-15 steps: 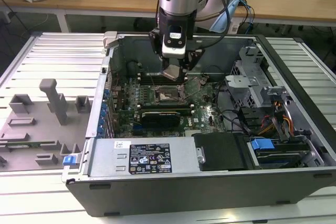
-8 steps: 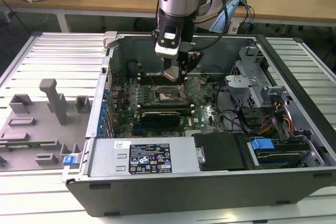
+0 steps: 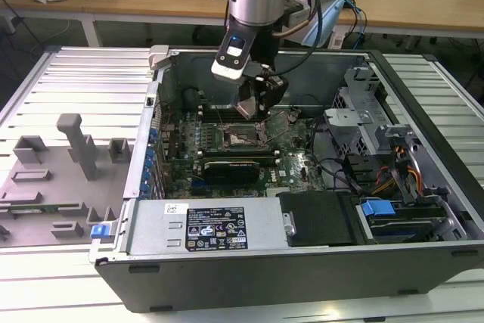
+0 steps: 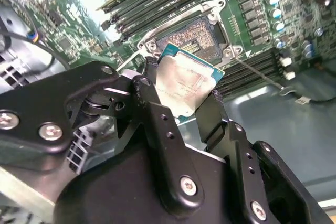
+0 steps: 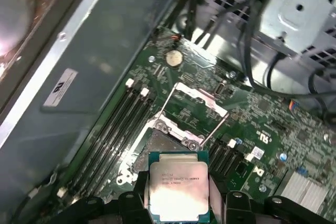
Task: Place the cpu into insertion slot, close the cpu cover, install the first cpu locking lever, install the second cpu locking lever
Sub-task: 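Place the cpu into insertion slot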
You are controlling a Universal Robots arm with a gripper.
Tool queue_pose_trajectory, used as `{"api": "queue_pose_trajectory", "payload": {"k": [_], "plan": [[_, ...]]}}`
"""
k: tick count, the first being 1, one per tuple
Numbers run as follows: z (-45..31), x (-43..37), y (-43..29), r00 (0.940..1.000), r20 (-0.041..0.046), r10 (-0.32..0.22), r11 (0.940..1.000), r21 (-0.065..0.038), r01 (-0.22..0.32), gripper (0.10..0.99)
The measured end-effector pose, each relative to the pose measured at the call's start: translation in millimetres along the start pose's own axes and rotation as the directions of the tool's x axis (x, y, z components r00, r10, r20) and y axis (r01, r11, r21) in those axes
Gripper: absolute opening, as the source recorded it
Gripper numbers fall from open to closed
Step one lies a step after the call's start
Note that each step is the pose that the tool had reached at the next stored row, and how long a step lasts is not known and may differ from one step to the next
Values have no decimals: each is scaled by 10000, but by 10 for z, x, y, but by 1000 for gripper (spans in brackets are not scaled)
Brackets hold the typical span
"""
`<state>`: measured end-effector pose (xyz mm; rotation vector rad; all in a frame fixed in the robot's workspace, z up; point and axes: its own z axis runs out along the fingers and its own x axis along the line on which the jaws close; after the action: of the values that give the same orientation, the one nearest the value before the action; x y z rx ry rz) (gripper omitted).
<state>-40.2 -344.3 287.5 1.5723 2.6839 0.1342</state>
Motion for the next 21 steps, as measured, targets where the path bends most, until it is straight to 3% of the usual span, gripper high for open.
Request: {"api": "queue_pose_trajectory", "payload": {"k": [6, 9, 13, 17, 21], "plan": [[20, 0, -2, 9934, 100, 1143, 9934, -28, -1143, 541], [30, -1, -2, 9850, 149, 1719, 9851, -47, -1719, 541], [43, -1, -4, 9692, 211, 2455, 9694, -75, -2454, 541], [62, -1, -6, 9461, 275, 3226, 9465, -110, -3224, 541], [120, -2, -11, 9151, 340, 4017, 9158, -152, -4014, 541]]}}
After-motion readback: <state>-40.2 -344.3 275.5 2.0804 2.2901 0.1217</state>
